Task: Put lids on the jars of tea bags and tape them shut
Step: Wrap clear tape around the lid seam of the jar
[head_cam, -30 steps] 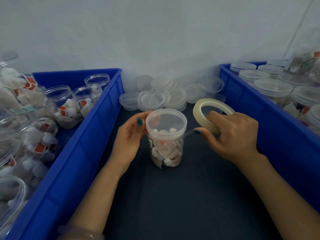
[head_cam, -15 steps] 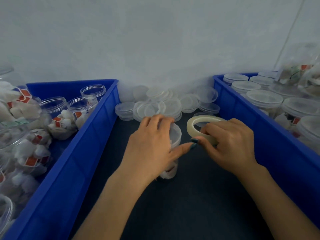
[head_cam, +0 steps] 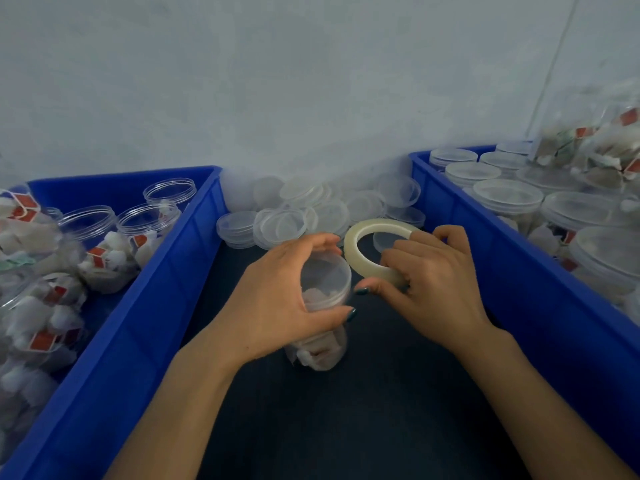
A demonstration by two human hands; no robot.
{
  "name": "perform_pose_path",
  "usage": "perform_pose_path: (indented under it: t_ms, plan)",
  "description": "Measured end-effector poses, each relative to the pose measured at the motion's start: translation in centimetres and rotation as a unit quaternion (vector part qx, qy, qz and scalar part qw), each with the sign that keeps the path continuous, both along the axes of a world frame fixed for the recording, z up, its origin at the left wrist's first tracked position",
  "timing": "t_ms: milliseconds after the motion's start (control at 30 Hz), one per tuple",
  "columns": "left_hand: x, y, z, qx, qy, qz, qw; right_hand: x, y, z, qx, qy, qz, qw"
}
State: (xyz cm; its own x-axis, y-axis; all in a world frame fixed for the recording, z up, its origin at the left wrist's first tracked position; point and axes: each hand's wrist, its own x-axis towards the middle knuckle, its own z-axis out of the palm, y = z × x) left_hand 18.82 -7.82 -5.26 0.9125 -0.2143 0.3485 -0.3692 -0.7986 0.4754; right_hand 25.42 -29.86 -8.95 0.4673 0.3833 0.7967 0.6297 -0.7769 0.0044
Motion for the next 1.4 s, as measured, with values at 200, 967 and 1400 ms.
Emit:
perform_pose_path:
  t_ms: [200, 967, 1400]
  plan:
    - [0.3, -0.6, 0.1, 0.008, -0.027, -0.002, 1.000, -0.4, 0.8, -0.3, 0.046, 0.063, -0.006, 0.997]
    - [1.0, -0.2, 0.8, 0.079, 0.022, 0.011, 0.997, 0.2, -1.0, -0.6, 0.001, 0.114, 0.053, 0.992]
    - [-0.9, -2.7, 2.5, 0.247, 0.056, 0.135, 0.958, 0.1, -1.0, -0.4, 0.015, 0.098, 0.036, 0.994]
